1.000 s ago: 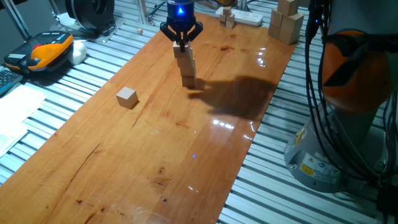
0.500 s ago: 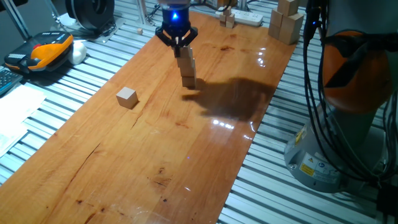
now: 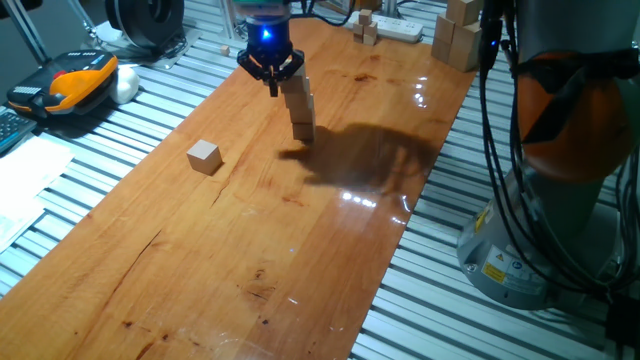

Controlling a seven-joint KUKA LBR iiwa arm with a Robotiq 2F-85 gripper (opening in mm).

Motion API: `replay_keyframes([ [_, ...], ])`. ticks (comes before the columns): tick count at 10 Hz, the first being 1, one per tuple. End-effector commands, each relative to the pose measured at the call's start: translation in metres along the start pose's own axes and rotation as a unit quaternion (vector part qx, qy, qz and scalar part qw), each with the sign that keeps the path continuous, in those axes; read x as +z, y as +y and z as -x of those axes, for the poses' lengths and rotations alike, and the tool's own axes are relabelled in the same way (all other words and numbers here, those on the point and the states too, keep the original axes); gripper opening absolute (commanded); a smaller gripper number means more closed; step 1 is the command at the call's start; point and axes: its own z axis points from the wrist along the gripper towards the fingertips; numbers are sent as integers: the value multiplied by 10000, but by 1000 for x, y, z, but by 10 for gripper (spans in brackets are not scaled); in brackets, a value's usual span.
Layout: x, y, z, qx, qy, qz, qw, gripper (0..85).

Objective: Stack the blocks in a vertical line of five

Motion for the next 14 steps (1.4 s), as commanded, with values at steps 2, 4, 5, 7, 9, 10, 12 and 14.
replay_keyframes([
  [2, 2, 1, -1, 24, -4, -9, 10000, 0],
  [4, 3, 4, 1, 69, -33, -41, 10000, 0],
  [5, 4, 7, 4, 85, -32, -41, 10000, 0],
  [7, 9, 17, 15, 84, -56, -65, 9999, 0],
  [9, 15, 25, 20, 106, -122, -128, 9998, 0],
  [10, 17, 27, 21, 137, -142, -145, 9997, 0],
  [12, 25, 36, 26, 175, -205, -209, 9994, 0],
  [14, 34, 45, 40, 122, -246, -237, 9993, 0],
])
